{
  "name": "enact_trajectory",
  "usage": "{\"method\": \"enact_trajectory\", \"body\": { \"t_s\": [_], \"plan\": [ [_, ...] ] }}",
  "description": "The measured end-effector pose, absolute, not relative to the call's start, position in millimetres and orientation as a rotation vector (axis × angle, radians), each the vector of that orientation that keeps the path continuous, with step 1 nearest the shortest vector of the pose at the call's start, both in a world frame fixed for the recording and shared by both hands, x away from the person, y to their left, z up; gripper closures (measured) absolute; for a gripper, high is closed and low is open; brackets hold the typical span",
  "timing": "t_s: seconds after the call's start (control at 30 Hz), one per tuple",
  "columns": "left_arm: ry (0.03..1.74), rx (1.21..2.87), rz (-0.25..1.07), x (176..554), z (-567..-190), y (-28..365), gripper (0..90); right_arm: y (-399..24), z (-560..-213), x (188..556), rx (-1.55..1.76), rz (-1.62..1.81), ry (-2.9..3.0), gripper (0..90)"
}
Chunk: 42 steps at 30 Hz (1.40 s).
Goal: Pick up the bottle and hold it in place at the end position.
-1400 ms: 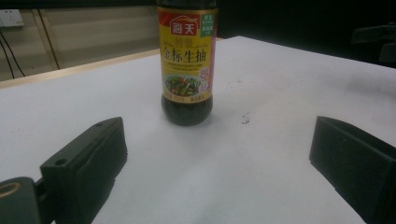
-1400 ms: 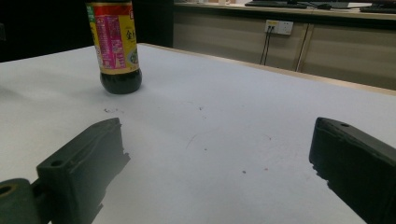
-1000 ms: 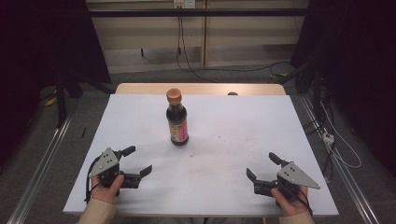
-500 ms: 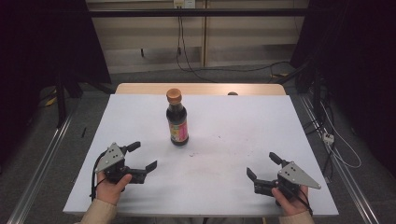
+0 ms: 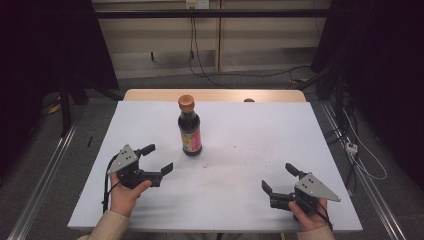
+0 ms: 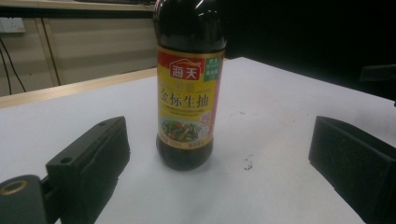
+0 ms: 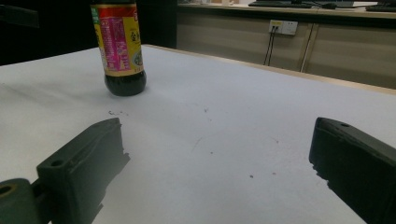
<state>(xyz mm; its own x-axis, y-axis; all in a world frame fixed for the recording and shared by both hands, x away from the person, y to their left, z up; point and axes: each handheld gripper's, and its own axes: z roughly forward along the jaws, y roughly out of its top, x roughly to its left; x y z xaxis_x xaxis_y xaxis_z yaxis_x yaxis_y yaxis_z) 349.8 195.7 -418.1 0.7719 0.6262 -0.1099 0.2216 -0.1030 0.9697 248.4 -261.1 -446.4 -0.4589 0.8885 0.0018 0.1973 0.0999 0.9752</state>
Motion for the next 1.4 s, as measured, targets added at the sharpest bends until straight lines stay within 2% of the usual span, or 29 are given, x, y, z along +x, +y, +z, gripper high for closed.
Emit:
{"method": "enact_trajectory", "body": {
  "t_s": [0.47, 0.87, 1.4],
  "plan": [
    [0.729, 1.677, 0.458, 369.5, -411.3, 173.4, 5.4, -262.8, -445.7, 248.9, 1.081, 1.416, 1.735, 2.3],
    [0.728, 1.672, 0.461, 384.6, -407.0, 151.6, 9.5, -264.5, -444.5, 248.1, 1.077, 1.416, 1.729, 2.5],
    [0.738, 1.689, 0.474, 404.7, -407.4, 125.8, 9.8, -264.4, -444.5, 248.7, 1.072, 1.423, 1.734, 2.5]
  ]
}}
